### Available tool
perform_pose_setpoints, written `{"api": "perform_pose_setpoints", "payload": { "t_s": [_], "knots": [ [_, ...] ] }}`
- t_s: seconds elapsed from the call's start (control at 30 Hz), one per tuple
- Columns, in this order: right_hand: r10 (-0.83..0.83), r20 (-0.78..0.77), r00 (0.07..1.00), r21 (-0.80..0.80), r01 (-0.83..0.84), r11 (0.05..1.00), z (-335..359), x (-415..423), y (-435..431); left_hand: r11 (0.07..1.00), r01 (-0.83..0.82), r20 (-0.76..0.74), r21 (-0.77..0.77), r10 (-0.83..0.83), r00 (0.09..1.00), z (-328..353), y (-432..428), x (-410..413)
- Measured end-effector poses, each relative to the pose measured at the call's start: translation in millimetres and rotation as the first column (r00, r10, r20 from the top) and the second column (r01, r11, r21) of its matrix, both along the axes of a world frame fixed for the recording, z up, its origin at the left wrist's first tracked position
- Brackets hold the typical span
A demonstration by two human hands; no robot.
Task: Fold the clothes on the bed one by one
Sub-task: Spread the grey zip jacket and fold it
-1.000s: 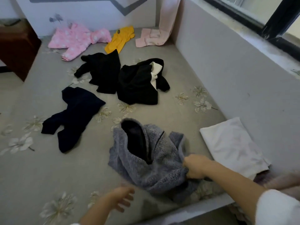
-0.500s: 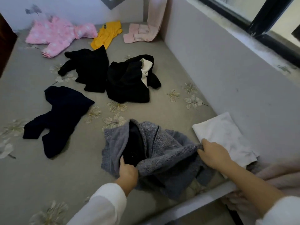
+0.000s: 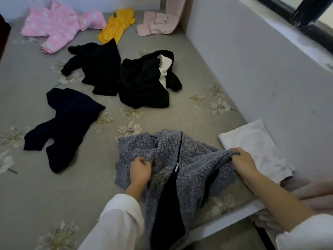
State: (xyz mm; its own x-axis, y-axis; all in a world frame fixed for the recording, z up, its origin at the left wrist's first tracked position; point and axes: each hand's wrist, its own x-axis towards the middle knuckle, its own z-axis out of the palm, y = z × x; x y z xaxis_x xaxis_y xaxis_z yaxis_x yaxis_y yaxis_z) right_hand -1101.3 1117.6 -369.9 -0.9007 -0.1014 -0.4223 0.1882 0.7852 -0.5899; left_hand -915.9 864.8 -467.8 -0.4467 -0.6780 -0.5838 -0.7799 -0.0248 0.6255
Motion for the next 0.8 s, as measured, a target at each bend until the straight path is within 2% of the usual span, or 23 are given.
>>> {"api": "perform_pose_setpoints", "payload": {
  "t_s": [0.07,0.17,0.23,0.3,0.4,0.53,0.7,0.8],
  "knots": [
    [-0.048,0.009,0.999,-0.089,0.049,0.995,4,-2,-2,0.962,-0.202,0.098,0.186,0.186,0.978,-21,-7,0],
    [-0.062,-0.012,0.998,-0.165,0.059,0.985,14,-8,-3,0.789,-0.424,0.17,0.444,0.39,0.905,-44,1,0],
    [-0.051,-0.037,0.998,-0.186,0.043,0.982,18,-9,-2,0.65,-0.503,0.191,0.57,0.491,0.85,-53,11,-3],
    [-0.07,-0.045,0.997,-0.207,0.059,0.977,18,-9,-1,0.571,-0.531,0.187,0.626,0.551,0.813,-54,18,-9],
    [-0.142,-0.074,0.987,-0.169,0.128,0.977,15,-12,0,0.572,-0.502,0.119,0.649,0.575,0.809,-44,12,-17],
    [-0.268,-0.106,0.958,-0.099,0.258,0.961,14,-25,7,0.585,-0.347,-0.068,0.733,0.57,0.819,11,-29,-32],
    [-0.475,-0.036,0.879,-0.249,0.453,0.856,40,-50,-11,0.721,-0.284,-0.27,0.632,0.548,0.792,114,-91,-36],
    [-0.49,0.058,0.87,-0.455,0.46,0.763,75,-79,-50,0.786,-0.267,-0.402,0.558,0.538,0.741,175,-122,-39]
  ]
}}
